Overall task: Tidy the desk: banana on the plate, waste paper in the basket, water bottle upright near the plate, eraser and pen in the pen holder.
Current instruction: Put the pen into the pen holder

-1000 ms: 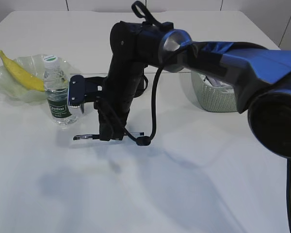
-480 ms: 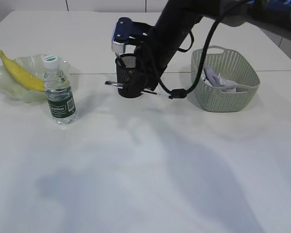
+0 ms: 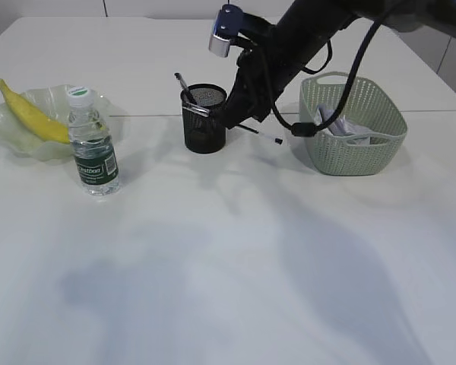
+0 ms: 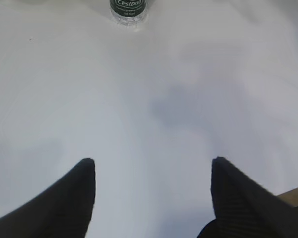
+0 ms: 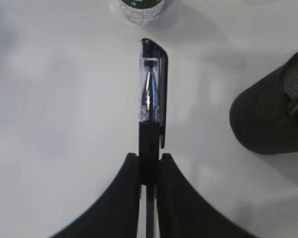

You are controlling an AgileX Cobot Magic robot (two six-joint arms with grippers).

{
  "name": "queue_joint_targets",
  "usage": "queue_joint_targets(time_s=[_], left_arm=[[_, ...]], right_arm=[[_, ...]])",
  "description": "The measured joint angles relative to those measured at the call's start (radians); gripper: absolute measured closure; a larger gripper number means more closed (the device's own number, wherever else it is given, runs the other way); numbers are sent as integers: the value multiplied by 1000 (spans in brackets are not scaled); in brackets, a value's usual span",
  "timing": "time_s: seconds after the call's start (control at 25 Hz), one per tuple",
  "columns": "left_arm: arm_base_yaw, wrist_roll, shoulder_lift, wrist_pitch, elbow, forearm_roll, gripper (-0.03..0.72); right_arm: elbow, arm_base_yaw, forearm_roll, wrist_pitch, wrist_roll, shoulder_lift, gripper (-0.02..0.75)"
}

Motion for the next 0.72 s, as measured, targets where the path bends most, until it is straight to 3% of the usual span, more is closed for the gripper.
queue_joint_targets(time_s=[0.32, 0.72], left_arm=[[0, 0, 0, -23, 0, 0, 171], [0, 0, 0, -23, 0, 0, 171]], right_arm=[[0, -44, 95, -86, -81, 0, 696], [0, -50, 267, -304, -185, 2, 696]])
